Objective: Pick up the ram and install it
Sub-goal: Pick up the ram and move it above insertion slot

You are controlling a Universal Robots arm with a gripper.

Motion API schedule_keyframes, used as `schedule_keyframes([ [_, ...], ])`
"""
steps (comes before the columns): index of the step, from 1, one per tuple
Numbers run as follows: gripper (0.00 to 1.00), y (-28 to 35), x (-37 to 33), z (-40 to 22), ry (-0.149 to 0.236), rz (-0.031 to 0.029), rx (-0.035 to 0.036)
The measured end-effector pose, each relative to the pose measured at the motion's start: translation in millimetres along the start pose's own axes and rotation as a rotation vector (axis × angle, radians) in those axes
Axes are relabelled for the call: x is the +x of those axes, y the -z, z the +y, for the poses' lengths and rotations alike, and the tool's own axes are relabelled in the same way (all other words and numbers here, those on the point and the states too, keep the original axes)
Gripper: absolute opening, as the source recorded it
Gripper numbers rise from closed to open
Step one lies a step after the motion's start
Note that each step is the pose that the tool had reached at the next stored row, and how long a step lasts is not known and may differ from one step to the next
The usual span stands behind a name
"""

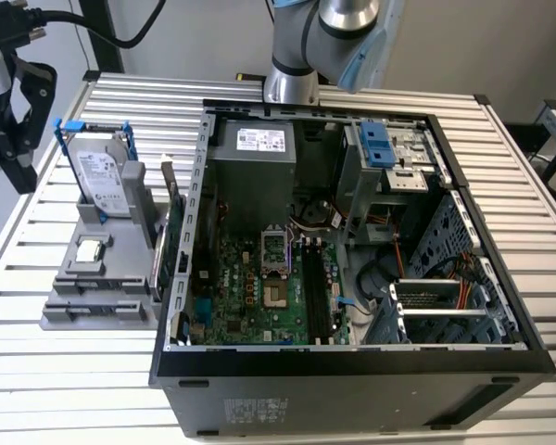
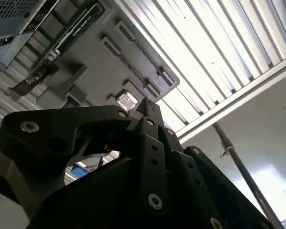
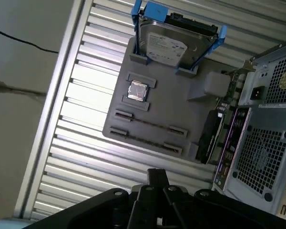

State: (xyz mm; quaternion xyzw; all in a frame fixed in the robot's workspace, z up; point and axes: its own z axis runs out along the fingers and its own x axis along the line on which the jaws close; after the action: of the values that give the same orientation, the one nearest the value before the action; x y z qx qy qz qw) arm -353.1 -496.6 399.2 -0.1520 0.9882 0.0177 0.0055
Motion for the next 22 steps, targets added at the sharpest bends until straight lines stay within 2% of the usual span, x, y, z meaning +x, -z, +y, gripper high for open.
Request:
schedule_keyframes([
  [22,0.0,2.7,0.6,0.3,0.367,0.0191,0.015],
])
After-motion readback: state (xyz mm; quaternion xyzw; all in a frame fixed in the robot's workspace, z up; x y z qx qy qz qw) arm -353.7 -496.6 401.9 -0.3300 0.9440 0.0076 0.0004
